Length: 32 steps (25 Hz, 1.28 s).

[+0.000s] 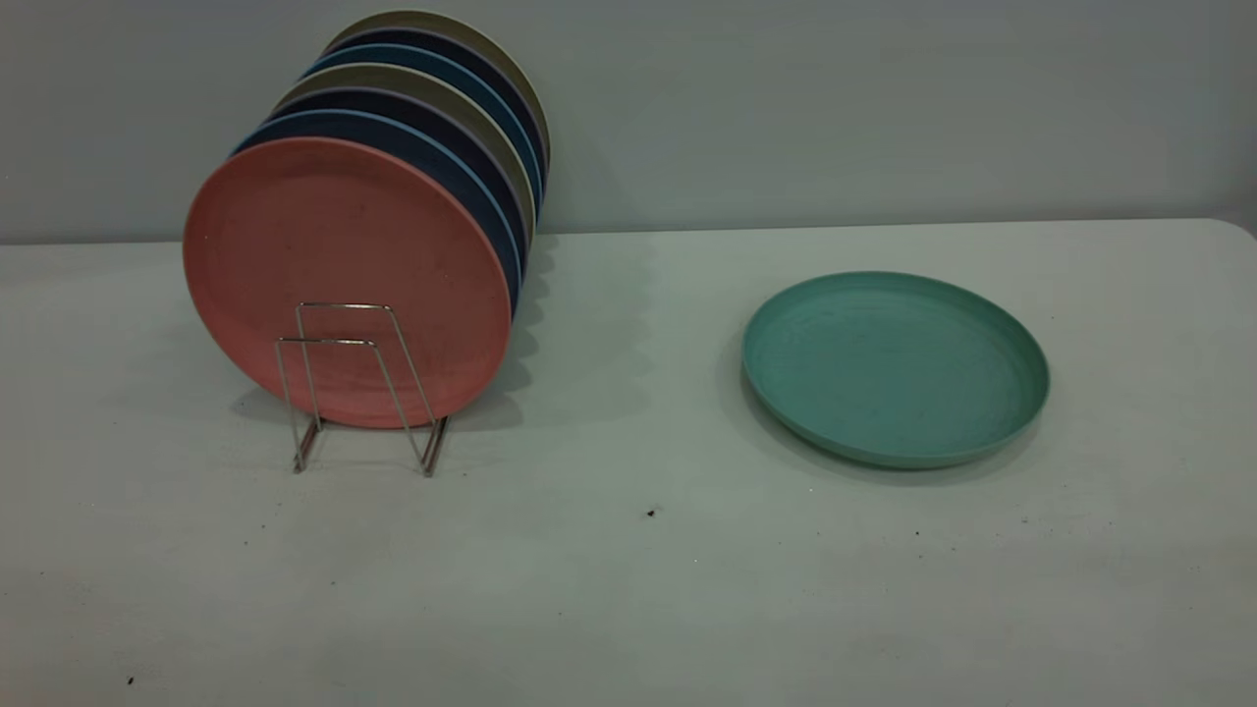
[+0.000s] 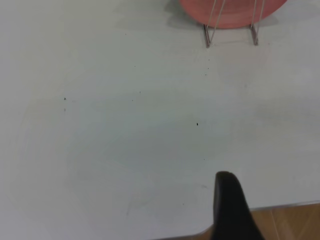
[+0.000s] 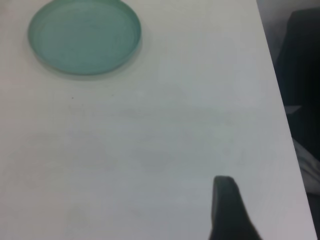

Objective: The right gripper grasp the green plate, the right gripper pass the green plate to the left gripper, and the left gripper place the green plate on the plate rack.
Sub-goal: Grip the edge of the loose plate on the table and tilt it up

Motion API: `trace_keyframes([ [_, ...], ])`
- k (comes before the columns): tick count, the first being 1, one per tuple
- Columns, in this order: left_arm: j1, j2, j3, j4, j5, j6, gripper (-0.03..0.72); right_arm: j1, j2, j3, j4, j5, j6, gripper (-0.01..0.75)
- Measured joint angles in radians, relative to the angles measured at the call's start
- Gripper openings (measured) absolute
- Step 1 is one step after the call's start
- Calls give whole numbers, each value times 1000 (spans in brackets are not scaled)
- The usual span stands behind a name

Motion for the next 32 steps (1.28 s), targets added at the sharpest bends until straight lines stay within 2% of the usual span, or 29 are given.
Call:
trace_keyframes([
  [9,0,25,-23,0,-34,-52,460,0,30,-12,0,-13,-1,438],
  [12,0,143,-64,1,-88,-73,462,0,153,-34,13,-101,-24,438],
  [16,0,415,-123,-2,-214,-46,503,0,398,-67,64,-256,-62,446],
  [19,0,637,-195,-44,-298,26,544,0,581,-102,149,-321,-88,475],
  [23,0,896,-286,-150,-389,176,555,0,816,-142,264,-431,-206,509],
  [26,0,1062,-351,-241,-471,290,555,0,995,-192,377,-473,-309,512],
  [32,0,1342,-443,-504,-556,584,555,0,1326,-275,692,-538,-559,513],
])
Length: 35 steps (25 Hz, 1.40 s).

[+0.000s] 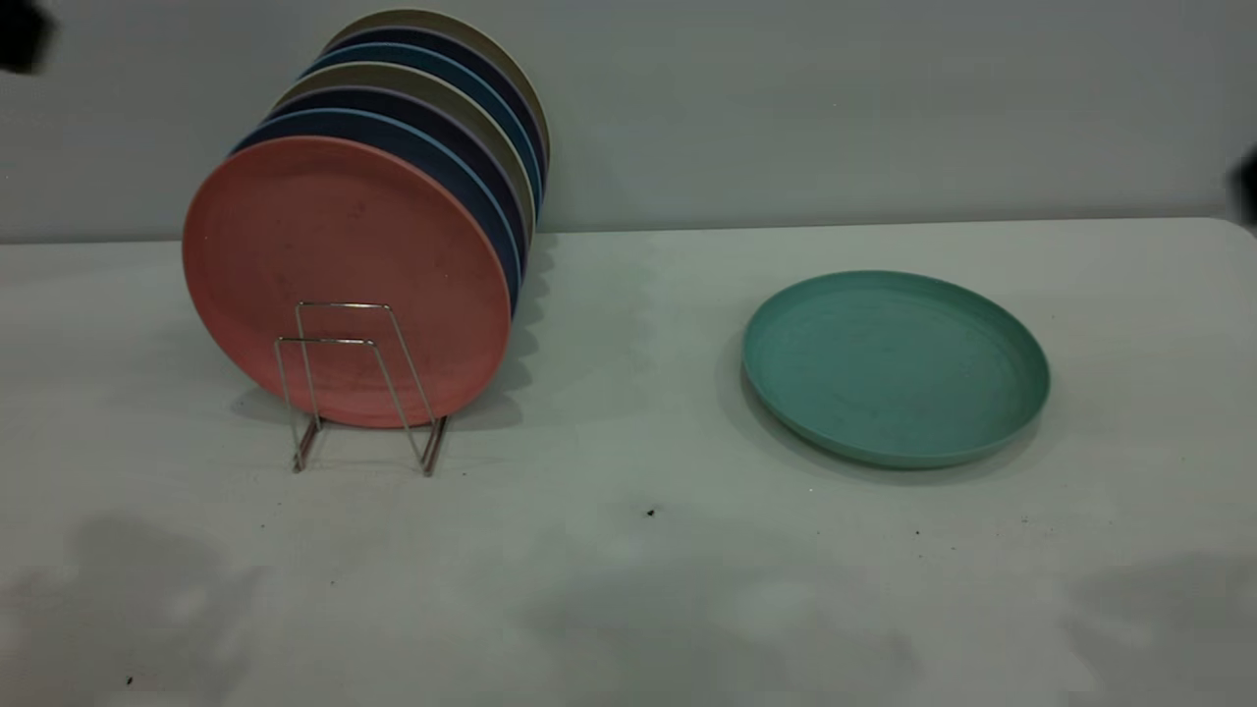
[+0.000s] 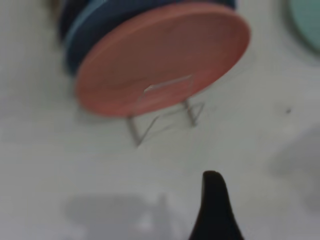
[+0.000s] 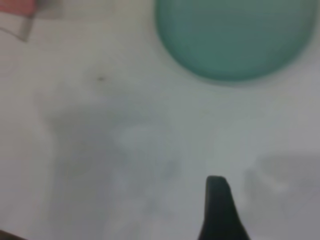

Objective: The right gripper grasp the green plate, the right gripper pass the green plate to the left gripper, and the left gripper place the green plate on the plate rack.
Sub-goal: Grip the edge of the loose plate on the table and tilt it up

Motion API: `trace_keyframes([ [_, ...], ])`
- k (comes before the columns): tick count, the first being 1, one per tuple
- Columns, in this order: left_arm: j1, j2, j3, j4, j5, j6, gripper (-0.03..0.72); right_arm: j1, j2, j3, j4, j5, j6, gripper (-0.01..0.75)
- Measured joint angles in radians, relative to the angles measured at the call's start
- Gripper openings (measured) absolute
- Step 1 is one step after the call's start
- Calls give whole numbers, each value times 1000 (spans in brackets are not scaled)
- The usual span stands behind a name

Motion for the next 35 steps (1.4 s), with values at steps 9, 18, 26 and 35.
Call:
trace_keyframes([
  [9,-106,319,-104,-416,-35,334,555,0,393,-144,357,-38,-303,513],
  [18,-319,587,-210,-583,-142,398,555,-90,719,-367,394,4,-317,513],
  [26,-412,691,-215,-675,-226,442,555,-214,945,-543,410,81,-317,499],
  [35,-418,709,-215,-711,-272,443,555,-217,1123,-708,444,113,-331,492],
])
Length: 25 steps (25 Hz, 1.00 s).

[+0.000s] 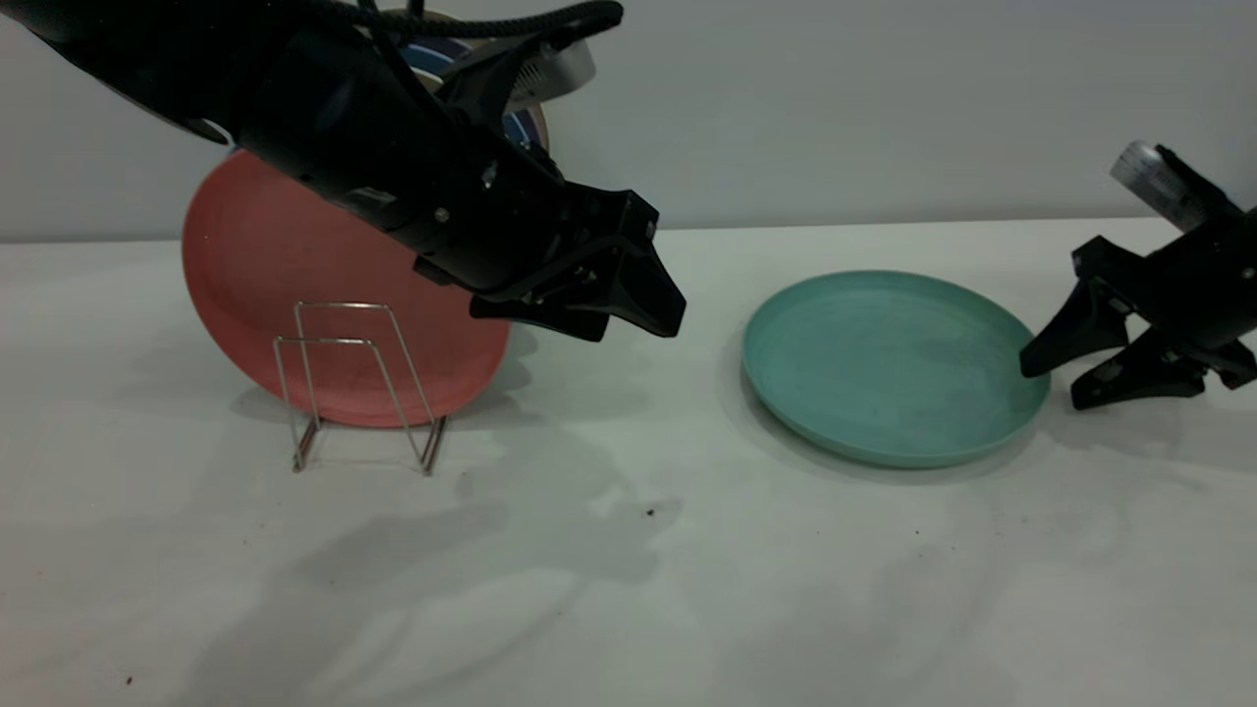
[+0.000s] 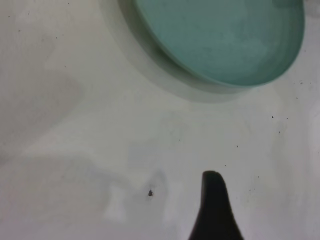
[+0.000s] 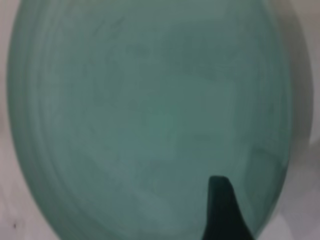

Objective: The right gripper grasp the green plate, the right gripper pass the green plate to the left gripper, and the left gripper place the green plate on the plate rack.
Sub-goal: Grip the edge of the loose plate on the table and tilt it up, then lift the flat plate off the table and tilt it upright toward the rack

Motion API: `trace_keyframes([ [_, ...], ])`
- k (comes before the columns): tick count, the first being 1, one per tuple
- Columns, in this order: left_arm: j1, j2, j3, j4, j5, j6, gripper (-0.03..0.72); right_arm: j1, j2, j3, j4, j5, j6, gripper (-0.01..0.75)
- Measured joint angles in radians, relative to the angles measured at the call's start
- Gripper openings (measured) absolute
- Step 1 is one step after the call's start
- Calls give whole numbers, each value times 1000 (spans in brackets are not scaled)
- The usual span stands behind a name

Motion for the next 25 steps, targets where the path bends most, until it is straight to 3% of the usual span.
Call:
trace_keyframes([
  [5,0,0,-1,-2,0,0,555,9,42,-27,67,7,-27,468],
  [9,0,0,-1,-12,0,0,555,22,63,-34,126,14,-58,398],
  [11,0,0,-1,-29,0,0,555,24,69,-34,142,13,-68,311],
  [14,0,0,-1,-58,0,0,555,24,72,-34,142,-3,-79,100],
  [16,0,0,-1,-71,0,0,555,24,75,-34,149,-4,-97,32],
  [25,0,22,-1,-147,1,0,555,41,36,-34,206,223,-348,17],
])
